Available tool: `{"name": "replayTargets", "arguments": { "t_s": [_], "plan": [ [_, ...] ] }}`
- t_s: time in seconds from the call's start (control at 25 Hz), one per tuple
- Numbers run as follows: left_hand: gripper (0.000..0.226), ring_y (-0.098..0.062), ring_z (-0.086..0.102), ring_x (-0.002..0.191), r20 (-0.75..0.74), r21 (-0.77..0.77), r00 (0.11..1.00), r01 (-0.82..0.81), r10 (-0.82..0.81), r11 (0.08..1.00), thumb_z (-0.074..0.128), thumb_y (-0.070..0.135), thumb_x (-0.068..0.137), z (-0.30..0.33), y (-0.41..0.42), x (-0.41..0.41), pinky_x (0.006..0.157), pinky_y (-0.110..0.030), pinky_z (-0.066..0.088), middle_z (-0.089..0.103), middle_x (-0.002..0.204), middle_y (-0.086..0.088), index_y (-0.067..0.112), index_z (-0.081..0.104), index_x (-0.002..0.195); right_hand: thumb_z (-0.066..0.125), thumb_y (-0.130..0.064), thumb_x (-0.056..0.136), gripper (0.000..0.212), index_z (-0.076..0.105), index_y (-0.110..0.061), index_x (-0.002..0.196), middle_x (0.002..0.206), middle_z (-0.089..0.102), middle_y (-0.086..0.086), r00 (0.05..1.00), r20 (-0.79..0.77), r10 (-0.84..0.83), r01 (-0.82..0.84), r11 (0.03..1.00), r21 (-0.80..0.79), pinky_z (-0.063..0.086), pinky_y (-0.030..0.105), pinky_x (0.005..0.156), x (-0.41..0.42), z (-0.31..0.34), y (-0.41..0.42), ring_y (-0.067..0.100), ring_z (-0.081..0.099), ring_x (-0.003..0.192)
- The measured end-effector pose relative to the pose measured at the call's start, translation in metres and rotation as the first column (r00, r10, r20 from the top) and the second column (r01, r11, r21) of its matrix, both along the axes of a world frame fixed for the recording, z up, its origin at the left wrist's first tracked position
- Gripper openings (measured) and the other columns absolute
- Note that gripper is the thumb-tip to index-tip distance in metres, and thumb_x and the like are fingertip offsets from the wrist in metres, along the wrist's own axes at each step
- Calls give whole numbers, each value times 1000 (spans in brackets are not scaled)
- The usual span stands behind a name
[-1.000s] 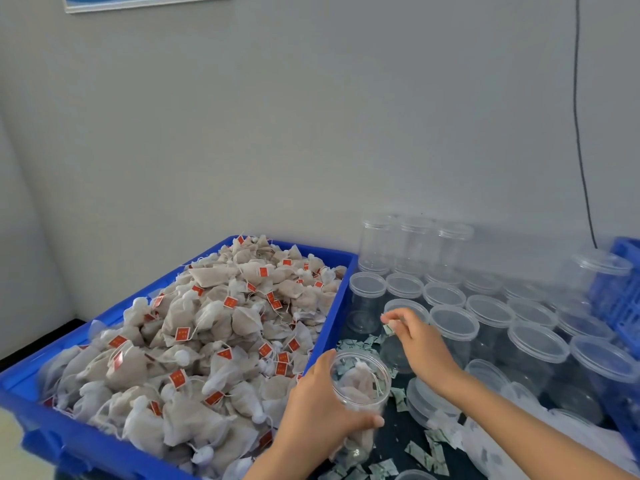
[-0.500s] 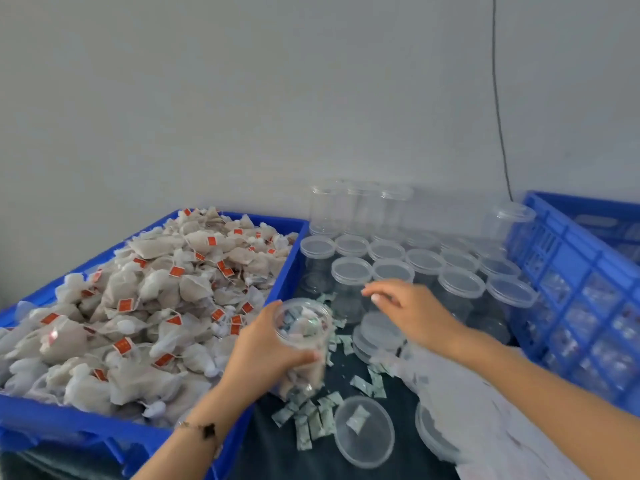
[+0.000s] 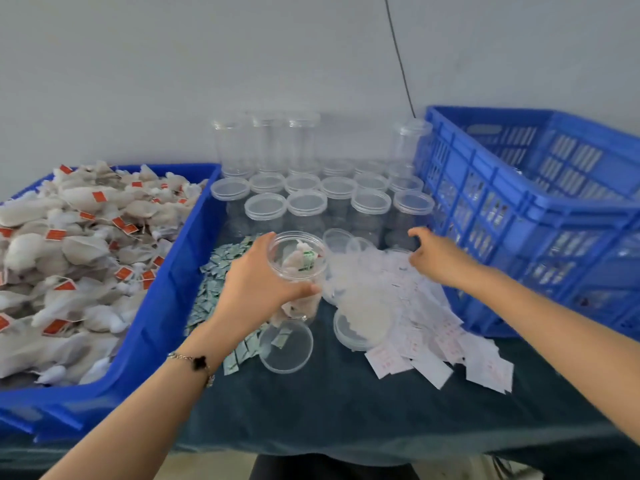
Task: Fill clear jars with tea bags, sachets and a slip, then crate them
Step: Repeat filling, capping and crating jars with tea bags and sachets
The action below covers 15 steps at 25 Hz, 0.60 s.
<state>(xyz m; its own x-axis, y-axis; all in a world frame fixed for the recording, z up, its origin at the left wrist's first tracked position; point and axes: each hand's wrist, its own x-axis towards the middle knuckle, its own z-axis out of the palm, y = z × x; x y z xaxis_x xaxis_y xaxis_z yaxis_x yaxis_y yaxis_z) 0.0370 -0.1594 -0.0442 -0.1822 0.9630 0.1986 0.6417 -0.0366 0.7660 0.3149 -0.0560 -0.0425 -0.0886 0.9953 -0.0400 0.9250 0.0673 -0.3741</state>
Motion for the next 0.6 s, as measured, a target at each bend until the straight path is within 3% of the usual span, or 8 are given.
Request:
{"name": "replayTargets", "arguments": {
  "t_s": [0.16, 0.24, 0.36, 0.48, 0.6],
  "plan": [
    [113, -15, 54, 114, -30, -30, 995, 98, -99, 995, 85, 54, 50, 2, 16, 48, 82, -16, 36, 56, 131, 4, 24, 34, 146, 44, -17, 93, 52, 29, -10, 143, 130, 49, 17, 962, 230, 148, -94, 968, -232, 45, 33, 88, -1, -53, -16, 31, 51, 116],
    [110, -7, 53, 98, -14, -37, 991, 131, -132, 991, 87, 51, 52, 3, 20, 68, 64, -1, 35, 56, 117, 13, 26, 34, 145, 41, -21, 96, 50, 30, -8, 142, 134, 45, 13, 931, 320, 174, -82, 956, -282, 43, 33, 87, 0, -73, -22, 28, 49, 117],
    [105, -2, 49, 94, -12, -22, 987, 158, -158, 987, 87, 52, 51, 2, 24, 82, 56, 1, 34, 50, 105, 19, 27, 38, 140, 40, -18, 98, 43, 32, -10, 140, 133, 48, 10, 907, 388, 163, -101, 979, -176, 43, 32, 84, 2, -87, -30, 25, 51, 114],
    [102, -1, 54, 90, -14, -26, 981, 195, -196, 980, 85, 54, 50, 2, 27, 86, 54, 0, 39, 58, 114, 13, 28, 41, 138, 41, -3, 93, 24, 48, -11, 115, 111, 58, 7, 864, 464, 195, -191, 980, -58, 36, 28, 68, 5, -89, -38, 22, 57, 97],
    [102, 12, 53, 74, 1, -28, 977, 212, -212, 977, 86, 50, 51, 6, 28, 88, 49, 4, 36, 54, 111, 15, 28, 40, 139, 45, 0, 89, 24, 48, -11, 110, 96, 57, 4, 883, 424, 201, -237, 971, 34, 33, 28, 63, 6, -88, -40, 22, 58, 88]
  ]
}}
